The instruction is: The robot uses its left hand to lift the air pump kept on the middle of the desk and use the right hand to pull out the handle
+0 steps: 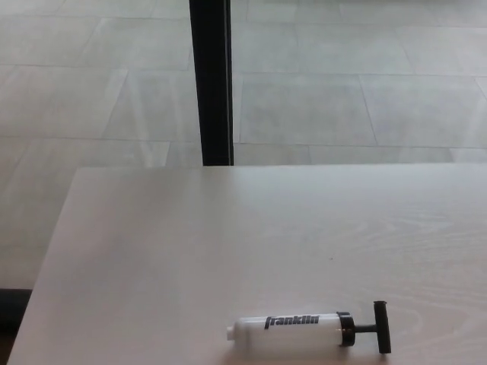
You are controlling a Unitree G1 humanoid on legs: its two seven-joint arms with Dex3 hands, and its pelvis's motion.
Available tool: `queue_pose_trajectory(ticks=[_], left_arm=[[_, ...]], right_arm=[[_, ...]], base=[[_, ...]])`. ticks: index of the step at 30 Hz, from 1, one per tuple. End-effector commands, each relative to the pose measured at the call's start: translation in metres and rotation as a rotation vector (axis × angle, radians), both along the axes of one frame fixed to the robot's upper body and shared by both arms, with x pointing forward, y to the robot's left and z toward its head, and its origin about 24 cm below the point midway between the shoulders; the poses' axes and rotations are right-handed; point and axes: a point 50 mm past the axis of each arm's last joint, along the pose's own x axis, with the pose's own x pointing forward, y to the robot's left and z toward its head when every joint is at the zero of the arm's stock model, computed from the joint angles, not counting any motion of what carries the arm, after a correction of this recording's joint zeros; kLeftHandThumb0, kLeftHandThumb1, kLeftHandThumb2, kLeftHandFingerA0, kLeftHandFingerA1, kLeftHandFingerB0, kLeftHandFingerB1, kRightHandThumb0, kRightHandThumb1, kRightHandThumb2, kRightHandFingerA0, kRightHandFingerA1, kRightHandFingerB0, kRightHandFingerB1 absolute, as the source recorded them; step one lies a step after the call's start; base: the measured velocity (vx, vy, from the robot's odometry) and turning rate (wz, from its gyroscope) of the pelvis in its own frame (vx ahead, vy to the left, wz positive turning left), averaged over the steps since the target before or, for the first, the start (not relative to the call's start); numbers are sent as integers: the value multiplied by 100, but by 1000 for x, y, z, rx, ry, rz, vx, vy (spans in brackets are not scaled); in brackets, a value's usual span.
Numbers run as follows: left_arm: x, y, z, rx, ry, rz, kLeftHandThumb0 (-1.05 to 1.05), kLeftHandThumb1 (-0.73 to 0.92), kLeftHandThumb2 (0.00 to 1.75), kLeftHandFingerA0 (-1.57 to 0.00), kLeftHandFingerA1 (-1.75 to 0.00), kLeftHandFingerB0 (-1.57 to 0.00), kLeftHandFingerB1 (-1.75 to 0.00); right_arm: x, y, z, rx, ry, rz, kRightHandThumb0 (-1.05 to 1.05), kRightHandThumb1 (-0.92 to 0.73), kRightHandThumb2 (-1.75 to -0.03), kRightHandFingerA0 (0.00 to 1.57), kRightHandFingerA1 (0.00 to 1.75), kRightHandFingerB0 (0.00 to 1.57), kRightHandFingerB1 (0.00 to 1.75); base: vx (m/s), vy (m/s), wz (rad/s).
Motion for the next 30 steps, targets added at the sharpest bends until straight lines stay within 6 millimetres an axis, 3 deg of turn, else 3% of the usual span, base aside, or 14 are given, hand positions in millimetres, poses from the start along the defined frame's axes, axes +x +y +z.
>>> queue_pose_trajectory(ticks=[1, 5, 6, 9, 10, 11, 13, 20, 22, 24, 25, 26, 28, 30], left_arm=[[-13, 7, 2, -22, 16, 74, -47, 49, 83, -56, -71, -43, -58], [-19, 11, 4, -21, -15, 189, -48, 55, 59, -68, -70, -53, -52], [-20, 12, 4, -20, -14, 193, -46, 61, 58, -68, -71, -57, -54], [-23, 15, 7, -8, -7, 208, -49, 62, 58, -73, -79, -57, -58], [-25, 16, 7, -16, -10, 204, -51, 62, 58, -67, -74, -56, -58], [-29, 17, 7, -39, -47, 270, -49, 61, 58, -61, -66, -60, -56], [-30, 17, 7, -49, -75, 314, -47, 63, 58, -58, -61, -57, -53], [-35, 18, 7, -42, -91, 376, -52, 66, 60, -57, -63, -49, -48], [-35, 21, 9, -69, -139, 420, -51, 48, 86, -50, -70, -40, -59], [-17, 29, 23, -60, -216, 447, -48, 69, 60, -50, -59, -41, -47], [-10, 32, 28, -44, -211, 439, -55, 71, 61, -58, -63, -44, -50], [2, 33, 34, -36, -291, 458, -58, 56, 91, -55, -73, -39, -61], [40, 39, 58, -47, -502, 522, -59, 70, 61, -37, -70, -33, -48], [56, 40, 69, -41, -586, 513, -55, 71, 61, -26, -70, -42, -61]], right_arm=[[-4, -18, 18, -46, -92, -108, -55, -59, -58, 81, 56, 45, 37], [-20, -29, 19, -8, -81, -263, -55, -64, -59, 74, 53, 52, 39], [-23, -30, 18, 5, -96, -281, -58, -52, -85, 61, 63, 37, 49], [-36, -35, 17, 48, -128, -400, -62, -52, -83, 63, 63, 31, 47], [-40, -36, 16, 47, -122, -403, -57, -64, -59, 66, 53, 18, 32], [-51, -35, 11, 72, -125, -442, -44, -46, -93, 58, 69, 0, 44], [-61, -33, 5, 91, -85, -459, -53, -63, -59, 67, 53, 27, 35], [-87, -28, -9, 286, -109, -540, -49, -67, -59, 56, 53, 30, 35], [-87, -33, -3, 259, -115, -569, -54, -72, -61, 57, 53, 28, 33], [-70, -51, 23, 178, -197, -634, -59, -80, -64, 62, 58, 27, 34], [-60, -57, 34, 169, -256, -634, -66, -68, -95, 48, 61, 19, 45], [-51, -64, 49, 152, -347, -639, -60, -83, -64, 44, 49, 18, 31], [-24, -80, 92, 40, -437, -635, -70, -76, -63, 63, 80, 22, 33], [-13, -84, 108, 36, -505, -581, -68, -78, -65, 35, 53, 9, 24]], base=[[0, 0, 0], [0, 0, 0], [0, 0, 0], [0, 0, 0], [0, 0, 0], [0, 0, 0], [0, 0, 0], [0, 0, 0], [0, 0, 0], [0, 0, 0], [0, 0, 0], [0, 0, 0], [0, 0, 0], [0, 0, 0]])
